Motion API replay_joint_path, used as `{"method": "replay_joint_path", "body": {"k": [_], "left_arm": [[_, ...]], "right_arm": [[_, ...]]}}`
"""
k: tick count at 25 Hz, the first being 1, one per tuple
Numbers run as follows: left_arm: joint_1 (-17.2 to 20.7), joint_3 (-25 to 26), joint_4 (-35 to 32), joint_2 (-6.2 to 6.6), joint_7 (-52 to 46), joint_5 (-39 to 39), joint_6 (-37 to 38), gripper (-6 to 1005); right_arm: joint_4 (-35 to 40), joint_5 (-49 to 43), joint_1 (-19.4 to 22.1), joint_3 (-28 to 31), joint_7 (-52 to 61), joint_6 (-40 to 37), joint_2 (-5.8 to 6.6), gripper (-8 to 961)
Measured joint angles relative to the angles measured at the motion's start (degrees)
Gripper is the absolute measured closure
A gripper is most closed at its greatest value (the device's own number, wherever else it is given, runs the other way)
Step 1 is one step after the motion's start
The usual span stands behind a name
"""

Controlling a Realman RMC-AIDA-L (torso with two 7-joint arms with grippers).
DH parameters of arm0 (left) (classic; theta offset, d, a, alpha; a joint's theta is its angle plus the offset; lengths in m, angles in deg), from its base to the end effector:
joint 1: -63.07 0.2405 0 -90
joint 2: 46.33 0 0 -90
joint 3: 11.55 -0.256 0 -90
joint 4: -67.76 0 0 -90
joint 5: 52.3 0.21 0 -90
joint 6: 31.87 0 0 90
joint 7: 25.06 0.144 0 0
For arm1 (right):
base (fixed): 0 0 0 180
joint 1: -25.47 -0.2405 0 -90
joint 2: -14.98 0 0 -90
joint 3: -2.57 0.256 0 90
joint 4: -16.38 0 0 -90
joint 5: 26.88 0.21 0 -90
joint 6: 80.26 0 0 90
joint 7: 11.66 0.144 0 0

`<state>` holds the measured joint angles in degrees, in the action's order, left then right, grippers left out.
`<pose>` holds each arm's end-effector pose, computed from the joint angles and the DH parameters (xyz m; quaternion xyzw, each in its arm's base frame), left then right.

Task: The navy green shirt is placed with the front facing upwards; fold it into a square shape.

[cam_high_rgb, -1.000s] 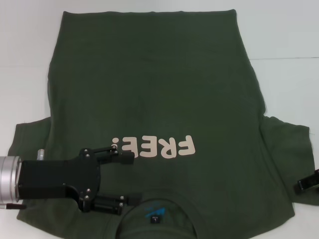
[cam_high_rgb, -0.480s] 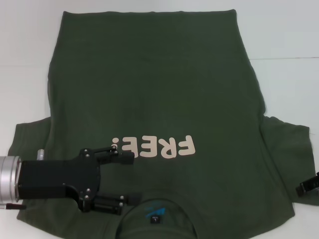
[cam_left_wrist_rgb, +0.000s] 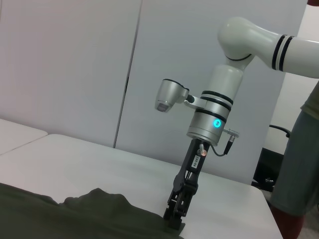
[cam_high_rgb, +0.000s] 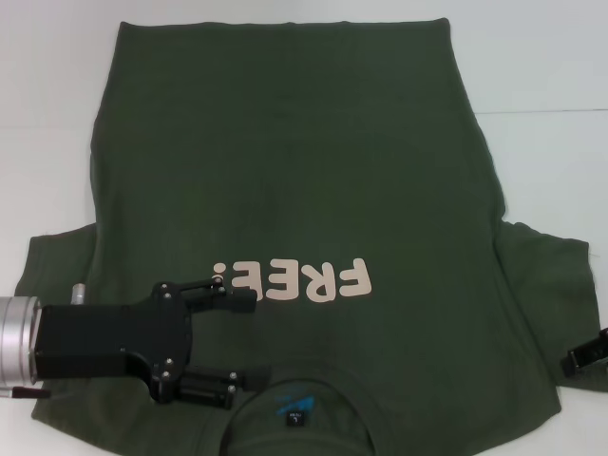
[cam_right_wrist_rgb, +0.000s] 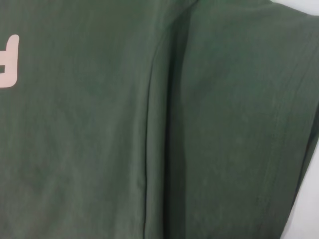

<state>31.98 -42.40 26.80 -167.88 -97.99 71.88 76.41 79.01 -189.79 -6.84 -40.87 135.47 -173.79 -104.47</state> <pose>-0.2443 0.2907 0.0023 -0.9518 -0.1335 -0.2755 0.0191 0.3102 0.3264 0.0569 -0.7501 0.6184 -0.1320 0.1937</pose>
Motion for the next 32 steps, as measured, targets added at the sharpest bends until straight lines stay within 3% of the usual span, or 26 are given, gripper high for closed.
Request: {"method": "replay_joint_path", "body": {"k": [14,25,32], "left_arm": [[0.09,0.00,-0.07,0.00,-0.13,-0.09,-0.05,65],[0.16,0.00,-0.09,0.00,-0.12,-0.35,-0.09,65],[0.16,0.00,-0.08,0.00,-0.05,-0.44,-0.32,64]], "right_arm": [[-0.11,2.20,-0.47,-0.08,-0.01,-0.45,-0.08,207],[-0.14,1.80,-0.57,-0.06,0.31,-0.51,-0.07,276],[-0.14,0.64,-0.46,-0.89,0.34,-0.72,-0.07,475]]}}
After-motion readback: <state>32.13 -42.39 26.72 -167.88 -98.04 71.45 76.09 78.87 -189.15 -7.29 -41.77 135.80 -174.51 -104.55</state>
